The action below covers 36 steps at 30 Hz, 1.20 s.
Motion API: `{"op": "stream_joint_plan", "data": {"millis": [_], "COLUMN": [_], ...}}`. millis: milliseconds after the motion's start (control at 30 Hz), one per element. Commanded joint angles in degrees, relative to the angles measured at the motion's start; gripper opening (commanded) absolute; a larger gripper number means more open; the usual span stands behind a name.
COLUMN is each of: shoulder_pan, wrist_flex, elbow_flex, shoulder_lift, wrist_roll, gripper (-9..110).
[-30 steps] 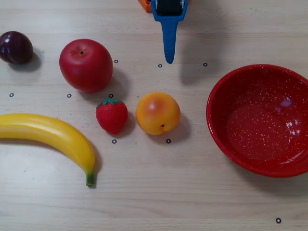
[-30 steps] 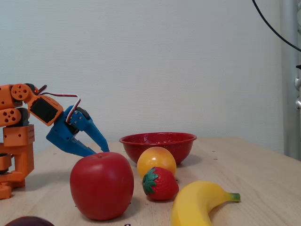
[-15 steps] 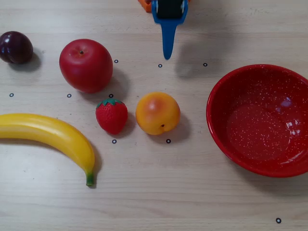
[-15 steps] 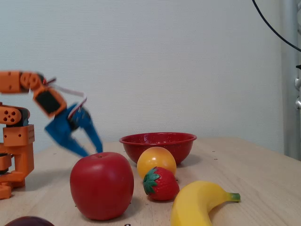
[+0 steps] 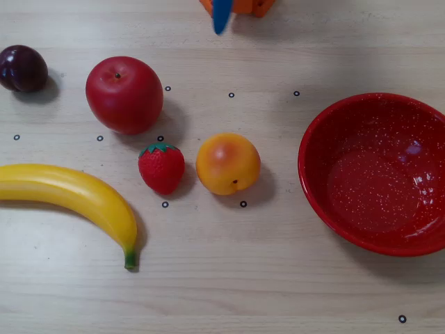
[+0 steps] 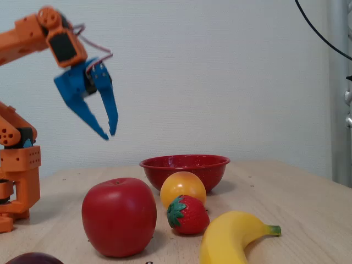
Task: Put plum in the red bowl.
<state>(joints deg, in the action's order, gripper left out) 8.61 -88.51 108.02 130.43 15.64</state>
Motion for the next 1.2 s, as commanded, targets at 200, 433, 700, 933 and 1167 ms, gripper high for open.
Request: {"op": "stream_joint_plan", "data": {"millis": [200,433,700,933,1167], "shoulder_pan": [12.83,25.66,40.25,51.15,57.22], "wrist_flex": [-11.87,-15.64,-20.21,-20.21,-20.21], "elbow_flex": [-26.89,-42.36,-58.54,-66.09,-74.97], "shoulder_lift": [-14.59,-26.89,-41.92,-52.91,-64.78], "wrist_roll": [8.53,17.14,29.53,41.40,46.58], "gripper": [0,0,0,0,0]}}
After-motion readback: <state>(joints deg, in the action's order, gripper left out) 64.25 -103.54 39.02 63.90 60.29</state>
